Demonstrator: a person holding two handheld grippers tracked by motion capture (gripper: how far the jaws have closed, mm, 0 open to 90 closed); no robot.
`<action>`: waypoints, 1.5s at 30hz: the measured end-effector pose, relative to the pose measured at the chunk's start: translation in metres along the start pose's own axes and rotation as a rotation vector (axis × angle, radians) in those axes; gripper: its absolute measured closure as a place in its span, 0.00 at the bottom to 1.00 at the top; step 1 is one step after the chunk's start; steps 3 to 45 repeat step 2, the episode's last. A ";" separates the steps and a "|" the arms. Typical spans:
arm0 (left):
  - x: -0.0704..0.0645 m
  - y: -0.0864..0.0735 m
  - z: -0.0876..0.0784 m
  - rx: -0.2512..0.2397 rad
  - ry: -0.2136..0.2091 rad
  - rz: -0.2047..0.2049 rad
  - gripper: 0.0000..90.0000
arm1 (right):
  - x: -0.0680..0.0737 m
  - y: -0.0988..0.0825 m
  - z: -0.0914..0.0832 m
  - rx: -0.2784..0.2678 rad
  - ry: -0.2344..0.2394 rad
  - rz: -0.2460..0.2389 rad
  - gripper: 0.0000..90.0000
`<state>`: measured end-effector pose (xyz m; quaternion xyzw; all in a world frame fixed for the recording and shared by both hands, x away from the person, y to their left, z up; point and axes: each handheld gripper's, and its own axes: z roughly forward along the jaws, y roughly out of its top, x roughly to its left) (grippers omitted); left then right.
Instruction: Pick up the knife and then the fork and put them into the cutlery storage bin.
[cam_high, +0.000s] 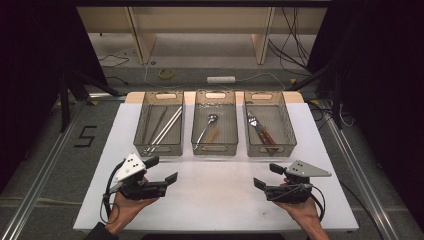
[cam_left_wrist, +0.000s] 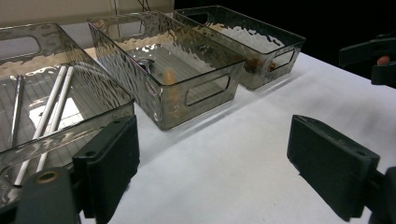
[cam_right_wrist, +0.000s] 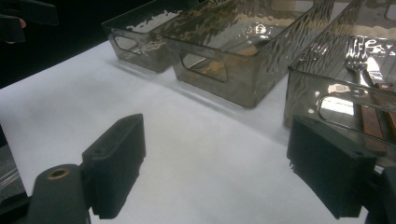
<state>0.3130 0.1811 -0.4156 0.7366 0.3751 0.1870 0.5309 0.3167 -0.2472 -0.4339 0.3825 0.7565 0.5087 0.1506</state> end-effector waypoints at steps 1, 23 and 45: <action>0.000 0.000 0.000 0.000 0.000 0.000 0.18 | 0.000 0.000 0.000 0.000 0.001 0.000 0.23; 0.000 0.000 0.000 0.000 0.000 0.000 0.18 | 0.000 0.000 0.000 0.000 0.000 0.000 0.23; 0.000 0.000 0.000 0.000 0.000 0.000 0.18 | 0.000 0.000 0.000 0.000 0.000 0.000 0.23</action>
